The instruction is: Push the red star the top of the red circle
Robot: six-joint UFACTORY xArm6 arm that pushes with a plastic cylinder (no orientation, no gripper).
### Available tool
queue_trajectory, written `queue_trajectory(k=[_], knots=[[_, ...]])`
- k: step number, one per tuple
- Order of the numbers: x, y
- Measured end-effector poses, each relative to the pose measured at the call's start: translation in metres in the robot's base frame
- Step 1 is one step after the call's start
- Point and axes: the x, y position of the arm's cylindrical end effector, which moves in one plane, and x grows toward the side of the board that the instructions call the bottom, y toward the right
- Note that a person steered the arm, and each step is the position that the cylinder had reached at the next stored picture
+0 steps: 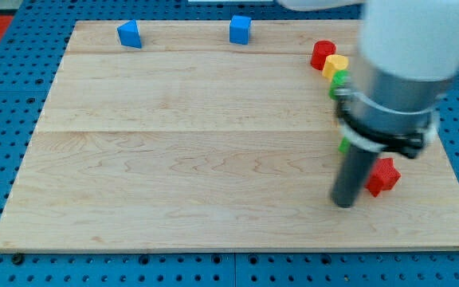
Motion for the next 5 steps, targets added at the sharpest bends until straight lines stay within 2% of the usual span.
queue_trajectory(k=[2, 3, 4, 5], knots=[[-0.027, 0.078], [-0.068, 0.078], [-0.090, 0.075], [-0.066, 0.085]])
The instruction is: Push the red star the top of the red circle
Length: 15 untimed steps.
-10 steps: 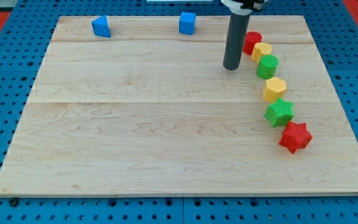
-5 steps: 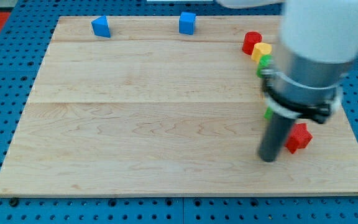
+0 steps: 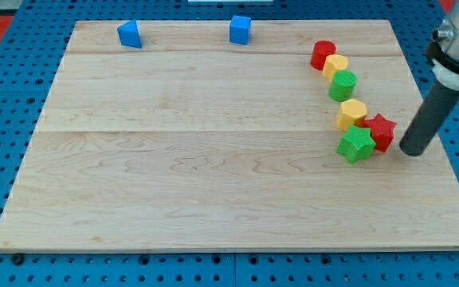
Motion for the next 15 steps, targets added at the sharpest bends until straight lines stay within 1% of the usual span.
queue_trajectory(k=[1, 2, 3, 4, 5, 6, 7, 8, 10, 11, 12, 13, 14, 15], knots=[[0.005, -0.007], [-0.033, -0.023], [-0.059, -0.025], [-0.033, -0.003], [-0.011, -0.034], [-0.034, -0.069], [-0.059, -0.063], [-0.081, -0.046], [-0.125, -0.040], [-0.130, -0.063], [-0.137, -0.113], [-0.138, -0.146], [-0.135, -0.163], [-0.134, -0.161]])
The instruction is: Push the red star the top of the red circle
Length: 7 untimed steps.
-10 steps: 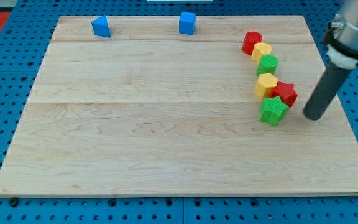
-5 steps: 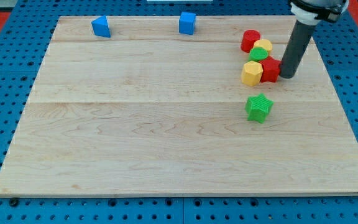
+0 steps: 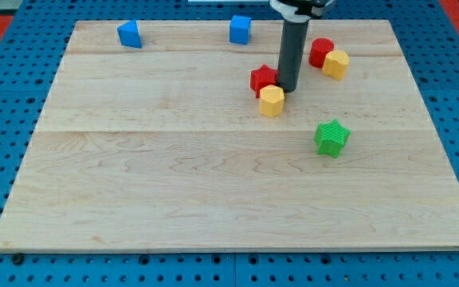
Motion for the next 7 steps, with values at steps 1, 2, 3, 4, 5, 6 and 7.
queue_trajectory(k=[1, 2, 3, 4, 5, 6, 7], knots=[[-0.002, -0.050], [-0.002, -0.074], [-0.030, -0.120], [-0.038, -0.170], [-0.035, -0.215], [-0.060, -0.214], [-0.071, -0.162]])
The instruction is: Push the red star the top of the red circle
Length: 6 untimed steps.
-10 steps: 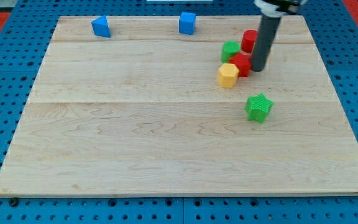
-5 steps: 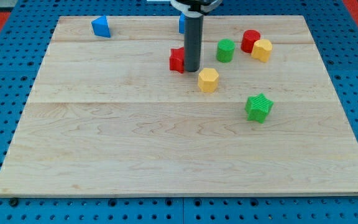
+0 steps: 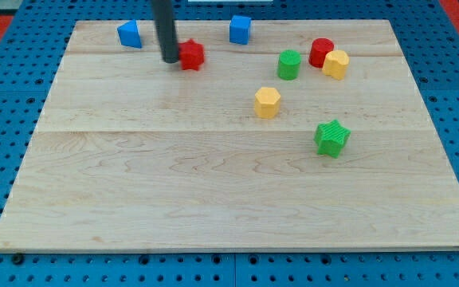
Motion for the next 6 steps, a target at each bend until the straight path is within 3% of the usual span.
queue_trajectory(k=[2, 4, 6], knots=[[-0.005, 0.087], [-0.043, 0.150], [-0.061, 0.128]])
